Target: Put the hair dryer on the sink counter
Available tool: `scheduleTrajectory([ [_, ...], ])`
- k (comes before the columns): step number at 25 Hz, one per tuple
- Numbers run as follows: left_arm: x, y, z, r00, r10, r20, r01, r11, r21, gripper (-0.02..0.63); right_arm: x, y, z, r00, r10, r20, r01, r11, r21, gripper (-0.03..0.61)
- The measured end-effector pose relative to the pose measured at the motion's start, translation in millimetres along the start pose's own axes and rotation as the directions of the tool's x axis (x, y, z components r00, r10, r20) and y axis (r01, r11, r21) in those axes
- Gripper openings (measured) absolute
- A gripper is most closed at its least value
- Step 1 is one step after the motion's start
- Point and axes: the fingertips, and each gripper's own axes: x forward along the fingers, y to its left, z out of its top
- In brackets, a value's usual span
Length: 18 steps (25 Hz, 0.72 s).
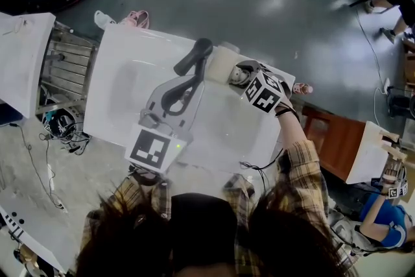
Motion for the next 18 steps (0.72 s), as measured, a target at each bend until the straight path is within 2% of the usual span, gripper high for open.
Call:
scheduleTrajectory([
  [7,-1.4,0.7,-1.5,1.000,0.004,0.000,-0.004,1.000,-0.001,0.034,1.1,-1.0,-2.1,1.000,0.023,0.002,-0.023,0.999,0.022,0.262],
  [18,-6.1,2.6,3.2,1.000,0.017,0.018,-0.017,1.000,0.000,0.034,-3.0,-3.8,-3.0,1.000,-0.003,0.002,0.003,1.000,0.028,0.262],
])
